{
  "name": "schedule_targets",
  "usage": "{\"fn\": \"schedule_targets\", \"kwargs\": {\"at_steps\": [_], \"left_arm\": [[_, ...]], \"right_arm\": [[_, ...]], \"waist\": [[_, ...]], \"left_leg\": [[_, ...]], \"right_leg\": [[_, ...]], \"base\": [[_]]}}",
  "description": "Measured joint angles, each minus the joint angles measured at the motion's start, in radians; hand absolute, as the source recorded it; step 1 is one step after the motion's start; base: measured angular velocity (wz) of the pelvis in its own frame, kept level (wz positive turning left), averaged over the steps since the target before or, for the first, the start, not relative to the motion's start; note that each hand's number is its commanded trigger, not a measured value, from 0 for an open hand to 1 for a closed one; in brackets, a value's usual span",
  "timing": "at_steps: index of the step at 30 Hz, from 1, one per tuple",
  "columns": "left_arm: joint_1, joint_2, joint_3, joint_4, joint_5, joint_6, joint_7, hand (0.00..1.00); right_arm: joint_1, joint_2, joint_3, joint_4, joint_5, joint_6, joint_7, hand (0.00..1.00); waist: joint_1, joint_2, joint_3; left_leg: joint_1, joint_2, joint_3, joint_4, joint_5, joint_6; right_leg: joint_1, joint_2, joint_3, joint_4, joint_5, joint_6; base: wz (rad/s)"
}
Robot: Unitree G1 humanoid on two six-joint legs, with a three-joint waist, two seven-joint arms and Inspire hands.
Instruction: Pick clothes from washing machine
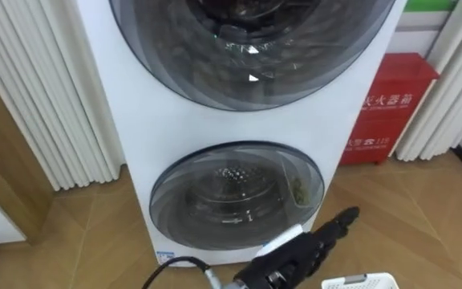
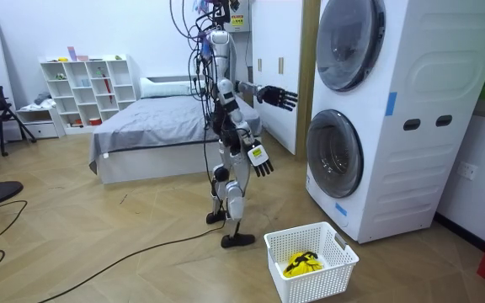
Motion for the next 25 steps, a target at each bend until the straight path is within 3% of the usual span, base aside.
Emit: {"fn": "schedule_targets", "kwargs": {"at_steps": [3,6,7,10,12,13,14,15,16,17,18,20,21,23,25], "left_arm": [[0.003,0.002,0.014,0.120,0.005,-0.009,0.026,0.00],[0.031,0.012,0.061,0.276,0.079,-0.024,0.078,0.00],[0.065,0.025,0.107,0.316,0.124,-0.027,0.103,0.00],[0.153,0.026,0.269,0.538,0.236,-0.110,0.184,0.00],[0.205,0.039,0.412,0.662,0.286,-0.113,0.259,0.00],[0.239,0.055,0.521,0.761,0.309,-0.130,0.300,0.00],[0.262,0.092,0.603,0.857,0.310,-0.136,0.356,0.00],[0.274,0.112,0.624,0.904,0.318,-0.135,0.387,0.00],[0.299,0.151,0.662,0.975,0.374,-0.124,0.442,0.00],[0.336,0.162,0.707,1.030,0.434,-0.108,0.475,0.00],[0.348,0.159,0.723,1.055,0.451,-0.101,0.484,0.00],[0.392,0.125,0.736,1.109,0.462,-0.062,0.490,0.00],[0.397,0.108,0.744,1.114,0.462,-0.052,0.490,0.00],[0.395,0.044,0.741,1.136,0.461,-0.028,0.492,0.00],[0.381,0.017,0.741,1.151,0.461,-0.010,0.492,0.00]], "right_arm": [[-0.001,0.000,0.004,0.000,-0.001,0.000,0.010,0.00],[0.006,0.001,-0.015,0.003,-0.001,0.000,0.010,0.00],[0.011,0.001,-0.017,0.002,-0.001,-0.002,0.009,0.00],[0.055,-0.001,-0.060,0.003,0.009,-0.004,0.006,0.00],[0.075,-0.001,-0.093,0.000,0.014,-0.008,0.007,0.00],[0.085,-0.001,-0.135,0.004,0.005,-0.011,0.007,0.00],[0.094,-0.006,-0.152,0.013,0.014,-0.009,0.007,0.00],[0.099,-0.008,-0.152,0.014,0.020,-0.006,0.008,0.00],[0.109,-0.014,-0.155,0.016,0.025,-0.005,0.014,0.00],[0.116,-0.016,-0.175,0.030,0.026,-0.006,0.021,0.00],[0.116,-0.016,-0.182,0.036,0.027,-0.006,0.019,0.00],[0.113,-0.014,-0.191,0.061,0.035,-0.006,0.020,0.00],[0.110,-0.012,-0.191,0.071,0.037,-0.008,0.020,0.00],[0.096,0.001,-0.178,0.096,0.079,-0.008,0.020,0.00],[0.095,0.013,-0.170,0.104,0.099,-0.008,0.020,0.00]], "waist": [[0.011,-0.002,0.0017],[0.048,-0.002,0.0045],[0.052,-0.003,0.0042],[0.099,-0.001,0.0013],[0.122,-0.003,-0.0030],[0.138,-0.001,-0.0036],[0.152,-0.003,-0.0047],[0.160,-0.007,-0.0069],[0.167,-0.011,-0.0099],[0.180,0.000,-0.0090],[0.192,0.000,-0.0102],[0.215,0.016,-0.0116],[0.216,0.020,-0.0117],[0.217,0.028,-0.0070],[0.218,0.021,-0.0076]], "left_leg": [[0.006,0.008,0.011,-0.001,-0.004,-0.005],[0.017,0.023,0.038,-0.005,-0.011,-0.016],[0.017,0.028,0.040,-0.004,-0.013,-0.020],[0.038,0.041,0.038,-0.004,-0.020,-0.032],[0.041,0.047,0.033,-0.003,-0.022,-0.035],[0.040,0.051,0.031,-0.003,-0.025,-0.040],[0.042,0.058,0.030,-0.003,-0.030,-0.047],[0.043,0.060,0.030,-0.003,-0.030,-0.048],[0.052,0.064,0.033,-0.003,-0.032,-0.051],[0.064,0.064,0.036,-0.004,-0.033,-0.052],[0.073,0.063,0.036,-0.004,-0.034,-0.053],[0.096,0.058,0.029,-0.004,-0.039,-0.050],[0.096,0.058,0.026,-0.004,-0.043,-0.047],[0.096,0.056,0.008,-0.003,-0.048,-0.044],[0.102,0.057,0.001,0.001,-0.049,-0.046]], "right_leg": [[-0.006,0.009,0.000,-0.001,0.003,-0.005],[-0.006,0.024,-0.008,-0.003,0.007,-0.016],[-0.007,0.029,-0.009,-0.003,0.006,-0.020],[0.009,0.044,-0.009,-0.004,-0.003,-0.032],[0.010,0.050,-0.010,-0.004,-0.008,-0.039],[0.011,0.053,-0.012,-0.005,-0.011,-0.042],[0.013,0.059,-0.016,-0.007,-0.013,-0.045],[0.013,0.061,-0.018,-0.007,-0.014,-0.047],[0.019,0.065,-0.017,-0.010,-0.016,-0.049],[0.035,0.065,-0.016,-0.021,-0.015,-0.049],[0.043,0.065,-0.012,-0.021,-0.015,-0.049],[0.061,0.060,-0.011,-0.020,-0.020,-0.041],[0.063,0.060,-0.014,-0.020,-0.022,-0.039],[0.079,0.056,-0.027,-0.020,-0.024,-0.037],[0.091,0.056,-0.034,-0.021,-0.029,-0.039]], "base": [[-0.18],[-0.29],[-0.11],[-0.11],[-0.11],[0.00],[0.00],[0.00],[0.00],[0.00],[-0.06],[0.04],[0.20],[0.19],[0.11]]}}
